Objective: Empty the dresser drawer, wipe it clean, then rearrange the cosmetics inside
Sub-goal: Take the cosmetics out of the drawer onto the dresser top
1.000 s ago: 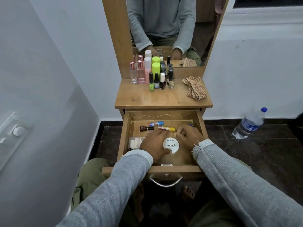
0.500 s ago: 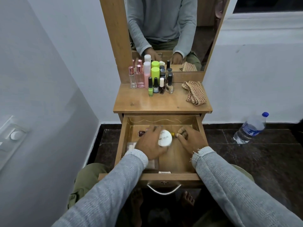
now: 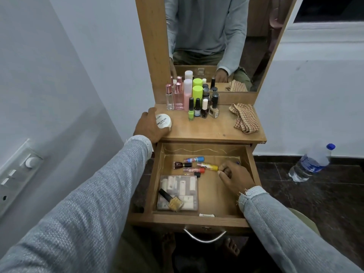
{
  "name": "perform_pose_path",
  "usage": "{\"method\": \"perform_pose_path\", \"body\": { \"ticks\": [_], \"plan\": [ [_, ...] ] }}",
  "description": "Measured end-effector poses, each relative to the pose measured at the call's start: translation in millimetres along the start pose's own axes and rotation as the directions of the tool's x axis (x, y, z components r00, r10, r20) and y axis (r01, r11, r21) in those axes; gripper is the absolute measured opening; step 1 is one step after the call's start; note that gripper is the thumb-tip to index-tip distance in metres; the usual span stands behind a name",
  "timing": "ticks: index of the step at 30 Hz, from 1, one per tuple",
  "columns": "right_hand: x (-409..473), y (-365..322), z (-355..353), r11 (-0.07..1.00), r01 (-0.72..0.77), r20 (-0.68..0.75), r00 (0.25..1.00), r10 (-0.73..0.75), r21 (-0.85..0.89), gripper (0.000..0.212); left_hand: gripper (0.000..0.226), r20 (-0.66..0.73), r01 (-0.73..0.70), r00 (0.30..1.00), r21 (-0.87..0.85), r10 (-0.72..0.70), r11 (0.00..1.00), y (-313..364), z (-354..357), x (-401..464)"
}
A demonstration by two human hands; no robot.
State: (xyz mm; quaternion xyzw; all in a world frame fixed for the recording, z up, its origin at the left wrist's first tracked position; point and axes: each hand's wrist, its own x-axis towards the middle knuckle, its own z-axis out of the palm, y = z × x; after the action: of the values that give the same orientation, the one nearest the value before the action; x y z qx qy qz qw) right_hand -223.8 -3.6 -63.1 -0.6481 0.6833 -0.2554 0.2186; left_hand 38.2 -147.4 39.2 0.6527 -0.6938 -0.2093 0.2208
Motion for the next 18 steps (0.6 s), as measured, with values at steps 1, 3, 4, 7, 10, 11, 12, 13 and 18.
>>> {"method": "perform_pose_path", "body": {
  "ticks": [1,3,4,7,10,11,12,13,18],
  "plan": [
    [-0.1,-0.2,0.2,1.0,-0.004,0.005,1.0,0.004,-0.004,0.005,0.087,0.006,0.008,1.0,0.001,-0.008,1.0,-0.3,1.4,2.1],
    [0.1,-0.7,0.8,1.0,-0.013,0.017,1.0,0.013,-0.013,0.006,0.088,0.001,0.015,1.0,-0.01,-0.015,1.0,-1.0,3.7,4.0],
    [0.3,-0.6,0.9,1.0,-0.017,0.024,1.0,0.017,-0.018,0.006,0.089,-0.003,0.018,1.0,-0.021,-0.018,1.0,-1.1,4.1,3.8],
    [-0.4,-1.3,0.8,1.0,-0.022,0.03,0.999,0.022,-0.017,0.005,0.094,-0.005,0.025,1.0,-0.081,-0.026,0.996,-3.0,5.2,-0.2],
    [-0.9,-2.4,-0.5,1.0,-0.021,-0.002,1.0,0.021,-0.01,0.004,0.086,-0.079,-0.021,0.997,-0.12,0.012,0.993,-6.7,11.6,-15.1],
    [-0.9,-3.1,-1.3,1.0,-0.027,-0.017,1.0,0.026,-0.012,0.004,0.077,-0.144,-0.067,0.988,-0.104,0.051,0.992,-7.4,16.3,-24.4],
    [-0.5,-3.2,-1.8,0.999,-0.035,-0.031,0.999,0.035,-0.017,0.002,0.066,-0.217,-0.121,0.971,-0.076,0.102,0.99,-6.9,22.2,-36.0],
    [0.5,-2.8,-2.1,0.998,-0.05,-0.044,0.998,0.049,-0.023,0.002,0.057,-0.279,-0.181,0.947,-0.047,0.161,0.982,-5.5,29.4,-49.0],
    [5.3,-2.0,-3.1,0.993,-0.105,-0.1,0.99,0.099,-0.054,0.005,0.025,-0.158,-0.352,0.924,0.012,0.349,0.936,2.2,73.3,-95.5]
  ]
}}
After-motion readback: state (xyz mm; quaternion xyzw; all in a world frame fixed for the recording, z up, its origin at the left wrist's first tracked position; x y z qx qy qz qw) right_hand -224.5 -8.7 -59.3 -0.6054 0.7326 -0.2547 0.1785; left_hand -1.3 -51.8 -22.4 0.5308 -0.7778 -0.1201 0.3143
